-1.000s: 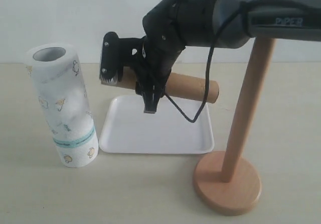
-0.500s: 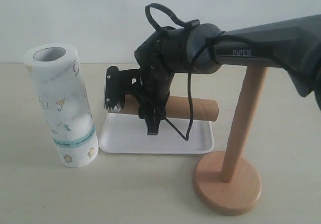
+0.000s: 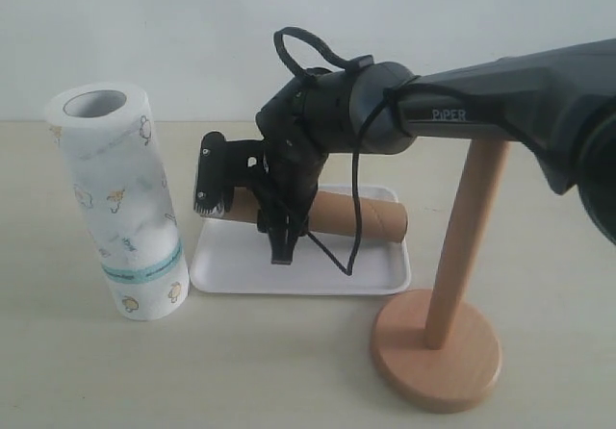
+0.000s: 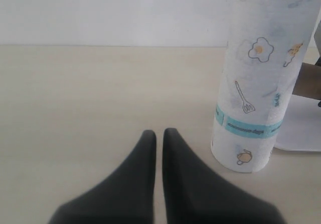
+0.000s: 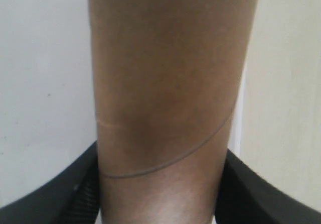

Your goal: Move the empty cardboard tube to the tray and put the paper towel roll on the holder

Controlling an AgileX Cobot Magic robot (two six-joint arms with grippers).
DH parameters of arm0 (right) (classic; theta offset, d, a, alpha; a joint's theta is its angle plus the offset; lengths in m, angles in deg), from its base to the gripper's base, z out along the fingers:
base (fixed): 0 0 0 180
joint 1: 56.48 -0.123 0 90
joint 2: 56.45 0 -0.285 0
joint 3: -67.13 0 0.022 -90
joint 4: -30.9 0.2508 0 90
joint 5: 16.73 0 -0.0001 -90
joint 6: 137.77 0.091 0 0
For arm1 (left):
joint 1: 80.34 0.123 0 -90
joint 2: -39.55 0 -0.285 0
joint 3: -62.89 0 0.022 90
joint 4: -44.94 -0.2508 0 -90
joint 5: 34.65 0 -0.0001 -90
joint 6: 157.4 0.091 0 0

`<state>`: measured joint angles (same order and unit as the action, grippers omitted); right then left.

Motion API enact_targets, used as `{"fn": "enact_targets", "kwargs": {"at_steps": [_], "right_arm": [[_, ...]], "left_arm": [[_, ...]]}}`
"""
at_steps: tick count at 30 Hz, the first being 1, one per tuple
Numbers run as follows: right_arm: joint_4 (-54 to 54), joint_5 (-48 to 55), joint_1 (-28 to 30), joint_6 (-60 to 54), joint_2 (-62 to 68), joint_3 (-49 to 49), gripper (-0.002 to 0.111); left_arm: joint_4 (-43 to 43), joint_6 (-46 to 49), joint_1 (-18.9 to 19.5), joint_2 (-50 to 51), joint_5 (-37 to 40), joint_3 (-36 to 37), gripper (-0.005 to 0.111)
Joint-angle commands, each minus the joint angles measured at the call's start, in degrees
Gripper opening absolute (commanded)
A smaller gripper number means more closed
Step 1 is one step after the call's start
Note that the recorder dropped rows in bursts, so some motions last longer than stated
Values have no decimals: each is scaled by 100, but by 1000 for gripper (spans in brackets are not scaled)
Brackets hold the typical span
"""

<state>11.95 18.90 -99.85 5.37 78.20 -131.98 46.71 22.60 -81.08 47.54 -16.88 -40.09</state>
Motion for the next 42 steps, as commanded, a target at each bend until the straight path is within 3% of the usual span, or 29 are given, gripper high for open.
{"fn": "enact_targets", "kwargs": {"at_steps": [1, 5, 11, 22, 33, 36, 42], "right_arm": [[53, -71, -9, 45, -20, -35, 40], [79, 23, -9, 56, -20, -35, 41], [120, 121, -9, 56, -20, -35, 66], [-341, 647, -251, 123, -157, -35, 66], [-888, 866, -358, 920, -1455, -35, 66], [-900, 866, -358, 957, -1889, -35, 59], [-889, 843, -358, 1237, -2689, -35, 23]], "left_arm": [[-7, 0, 12, -21, -14, 20, 4], [-7, 0, 12, -21, -14, 20, 4], [-7, 0, 12, -21, -14, 20, 4], [-7, 0, 12, -21, -14, 20, 4], [-7, 0, 12, -21, -14, 20, 4], [-7, 0, 12, -21, -14, 20, 4], [-7, 0, 12, -21, -14, 20, 4]]}}
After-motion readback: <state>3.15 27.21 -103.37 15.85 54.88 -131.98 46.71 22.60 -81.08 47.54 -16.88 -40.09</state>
